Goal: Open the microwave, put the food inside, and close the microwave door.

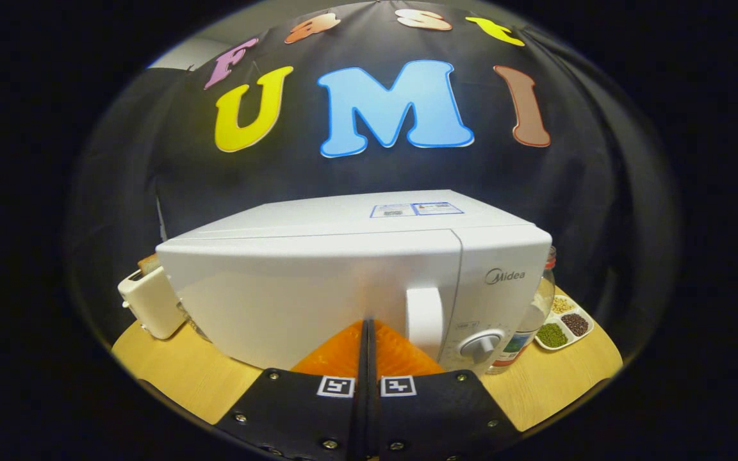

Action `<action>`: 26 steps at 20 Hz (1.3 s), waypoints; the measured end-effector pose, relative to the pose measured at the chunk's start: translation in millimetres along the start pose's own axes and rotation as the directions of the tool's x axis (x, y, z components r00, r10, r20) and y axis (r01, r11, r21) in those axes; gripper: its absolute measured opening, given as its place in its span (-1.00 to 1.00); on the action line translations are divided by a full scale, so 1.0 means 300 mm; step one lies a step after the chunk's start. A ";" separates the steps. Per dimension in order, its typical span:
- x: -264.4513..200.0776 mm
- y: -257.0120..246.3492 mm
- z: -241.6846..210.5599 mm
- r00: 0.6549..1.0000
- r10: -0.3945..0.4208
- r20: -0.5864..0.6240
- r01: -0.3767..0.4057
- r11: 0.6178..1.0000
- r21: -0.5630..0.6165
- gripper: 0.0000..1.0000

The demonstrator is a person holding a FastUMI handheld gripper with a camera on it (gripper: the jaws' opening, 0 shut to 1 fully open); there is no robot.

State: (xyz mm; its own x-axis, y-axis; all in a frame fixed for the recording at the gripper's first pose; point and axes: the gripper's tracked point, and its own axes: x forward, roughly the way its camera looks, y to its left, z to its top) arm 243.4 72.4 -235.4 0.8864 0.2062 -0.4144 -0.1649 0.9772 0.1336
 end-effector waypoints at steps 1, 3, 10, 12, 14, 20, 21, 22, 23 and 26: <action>-0.004 -0.005 0.011 1.000 -0.010 0.006 0.010 1.000 -0.011 -0.98; -0.028 -0.003 0.018 1.000 -0.024 0.010 0.024 1.000 -0.018 -0.98; -0.265 0.031 0.132 0.992 -0.065 0.105 0.068 0.997 -0.028 -0.98; -0.353 0.049 0.157 0.988 -0.072 0.133 0.076 0.997 -0.022 -0.98; -0.434 0.066 0.170 0.983 -0.082 0.163 0.087 0.996 -0.029 -0.98; -0.687 0.102 0.176 0.968 -0.095 0.233 0.108 0.993 -0.040 -0.98; -0.723 0.104 0.173 0.964 -0.101 0.244 0.114 0.993 -0.041 -0.99; -0.761 0.108 0.166 0.963 -0.105 0.248 0.119 0.992 -0.042 -0.99; -0.798 0.110 0.159 0.961 -0.109 0.254 0.123 0.992 -0.041 -0.99; -0.899 0.141 0.136 0.959 -0.095 0.267 0.110 0.993 -0.043 -0.98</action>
State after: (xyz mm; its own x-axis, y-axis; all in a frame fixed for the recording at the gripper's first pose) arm 15.0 56.1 -81.1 0.9812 0.0920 -0.1695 -0.0850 0.9952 0.0484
